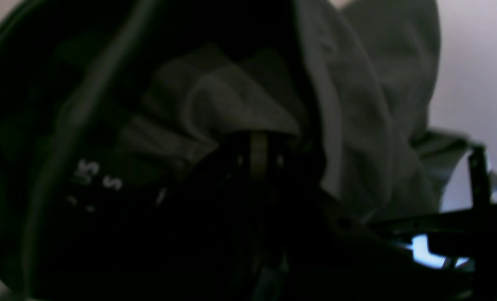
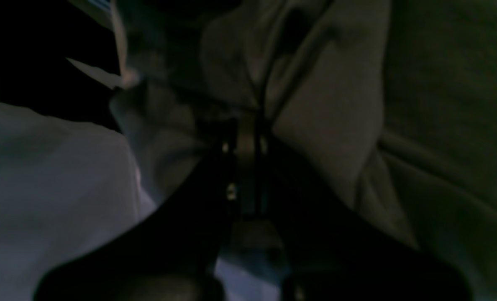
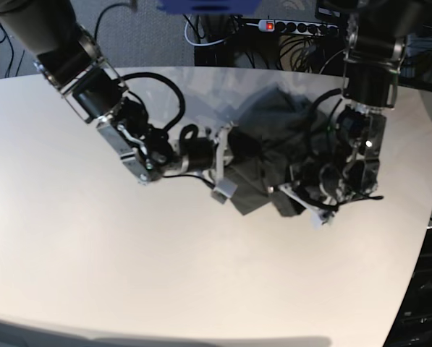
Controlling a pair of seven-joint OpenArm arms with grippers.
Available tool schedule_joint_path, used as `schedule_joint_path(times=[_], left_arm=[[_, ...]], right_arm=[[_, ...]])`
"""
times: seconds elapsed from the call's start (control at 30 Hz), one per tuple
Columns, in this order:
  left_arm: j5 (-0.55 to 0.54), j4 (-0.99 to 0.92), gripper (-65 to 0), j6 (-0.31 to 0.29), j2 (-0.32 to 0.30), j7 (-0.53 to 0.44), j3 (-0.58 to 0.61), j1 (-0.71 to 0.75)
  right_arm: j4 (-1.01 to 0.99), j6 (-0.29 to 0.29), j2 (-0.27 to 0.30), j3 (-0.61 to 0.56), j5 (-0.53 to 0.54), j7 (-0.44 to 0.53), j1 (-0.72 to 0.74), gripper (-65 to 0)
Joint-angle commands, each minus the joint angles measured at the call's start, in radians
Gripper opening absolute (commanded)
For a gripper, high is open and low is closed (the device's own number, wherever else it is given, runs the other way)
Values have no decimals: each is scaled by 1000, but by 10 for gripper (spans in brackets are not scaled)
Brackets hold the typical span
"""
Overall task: Fold the T-shirt properly
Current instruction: 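Lower the held shirt bundle back onto the table with both grippers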
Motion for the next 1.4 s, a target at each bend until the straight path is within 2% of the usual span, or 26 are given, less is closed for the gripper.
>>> schedule_joint_path(times=[0.0, 0.37, 0.57, 0.93, 1.1, 1.37], left_arm=[[129, -77, -628, 41, 12, 9, 30, 47], [131, -172, -628, 41, 46, -8, 31, -27], [131, -178, -628, 41, 58, -14, 31, -47], [132, -232, -628, 41, 115, -70, 34, -61], [125, -312, -628, 41, 117, -136, 128, -81], [131, -416, -628, 41, 178, -199, 146, -96]], right_arm=[[2, 2, 6, 6, -7, -7, 32, -644], [-156, 2, 3, -3, -8, -10, 129, -644], [-187, 2, 8, -57, -18, -7, 172, -644], [-190, 2, -18, -57, -297, -7, 149, -644], [-190, 2, -18, -54, -395, -7, 126, -644], [-253, 2, 2, -54, -429, 30, 127, -644]])
